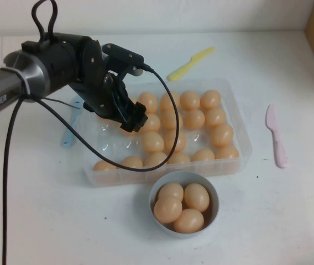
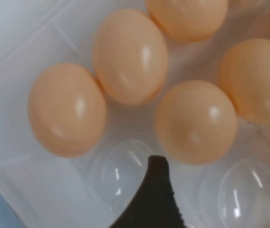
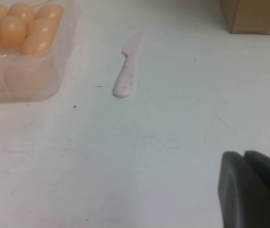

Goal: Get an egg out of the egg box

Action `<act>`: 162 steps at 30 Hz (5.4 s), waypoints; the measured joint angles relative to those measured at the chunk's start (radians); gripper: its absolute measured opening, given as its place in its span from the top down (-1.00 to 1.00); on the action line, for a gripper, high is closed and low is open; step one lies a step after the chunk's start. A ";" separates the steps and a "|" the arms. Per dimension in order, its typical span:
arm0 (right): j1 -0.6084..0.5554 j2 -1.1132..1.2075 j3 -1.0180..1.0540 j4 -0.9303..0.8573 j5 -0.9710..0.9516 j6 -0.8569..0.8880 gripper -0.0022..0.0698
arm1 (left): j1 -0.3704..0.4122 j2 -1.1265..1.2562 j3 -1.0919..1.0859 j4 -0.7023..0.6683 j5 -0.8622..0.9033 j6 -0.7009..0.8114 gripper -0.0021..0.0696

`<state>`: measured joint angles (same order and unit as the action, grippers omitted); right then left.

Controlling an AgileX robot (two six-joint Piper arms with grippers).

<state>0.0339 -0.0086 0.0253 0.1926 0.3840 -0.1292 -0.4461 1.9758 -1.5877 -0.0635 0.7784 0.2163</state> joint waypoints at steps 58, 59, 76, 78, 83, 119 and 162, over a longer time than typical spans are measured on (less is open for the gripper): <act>0.000 -0.004 0.000 0.000 0.000 0.000 0.99 | -0.073 -0.152 -0.002 0.027 0.044 0.009 -0.05; 0.000 -0.004 0.000 0.000 0.000 0.000 0.99 | -0.097 -0.170 -0.002 0.027 0.082 0.017 -0.05; 0.000 -0.004 0.000 0.000 0.000 0.000 0.99 | -0.320 -0.202 0.199 -0.141 0.113 0.173 -0.05; 0.000 -0.004 0.000 0.000 0.000 0.000 0.99 | -0.320 -0.195 0.199 -0.141 0.092 0.177 -0.05; 0.000 -0.004 0.000 0.000 0.000 0.000 0.99 | -0.320 -0.161 0.199 -0.141 0.066 0.179 -0.05; 0.000 -0.004 0.000 0.000 0.000 0.000 0.99 | -0.320 -0.862 0.780 -0.130 -0.545 0.114 0.94; 0.000 -0.004 0.000 0.000 0.002 0.000 0.99 | -0.126 -1.674 1.375 0.101 -0.656 -0.101 0.95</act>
<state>0.0339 -0.0131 0.0253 0.1926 0.3857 -0.1292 -0.5720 0.3016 -0.2128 0.0379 0.1226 0.1154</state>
